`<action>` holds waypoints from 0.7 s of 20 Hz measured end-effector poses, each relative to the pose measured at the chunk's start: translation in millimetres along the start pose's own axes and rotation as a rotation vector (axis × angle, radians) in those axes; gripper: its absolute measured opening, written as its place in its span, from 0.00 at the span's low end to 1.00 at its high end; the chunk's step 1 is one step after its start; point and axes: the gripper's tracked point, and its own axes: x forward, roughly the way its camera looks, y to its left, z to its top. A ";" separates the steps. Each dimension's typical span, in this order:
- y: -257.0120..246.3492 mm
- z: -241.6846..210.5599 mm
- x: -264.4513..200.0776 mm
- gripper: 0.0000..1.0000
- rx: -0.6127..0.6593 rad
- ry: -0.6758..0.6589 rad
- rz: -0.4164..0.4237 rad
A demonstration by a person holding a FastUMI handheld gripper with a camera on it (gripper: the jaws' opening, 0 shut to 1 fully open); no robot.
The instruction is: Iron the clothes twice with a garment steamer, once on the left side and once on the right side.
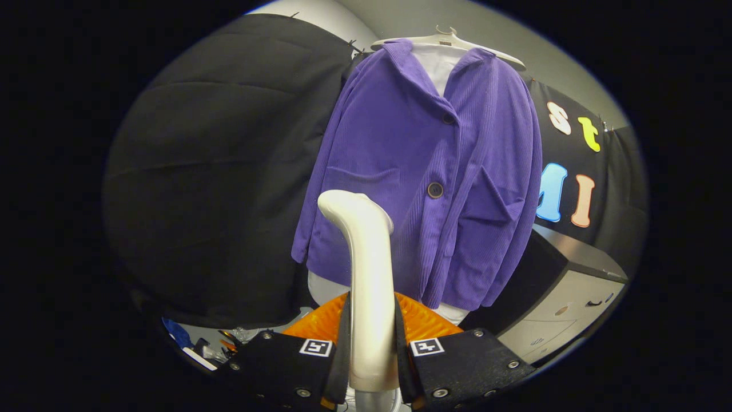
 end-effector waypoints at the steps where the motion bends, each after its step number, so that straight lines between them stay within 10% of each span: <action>1: 2.1 -10.4 0.1 0.35 0.000 0.017 0.004; 8: 3.3 -63.7 -1.0 0.35 0.020 0.119 0.034; 14: -22.6 -16.1 -48.5 0.35 0.117 -0.021 0.039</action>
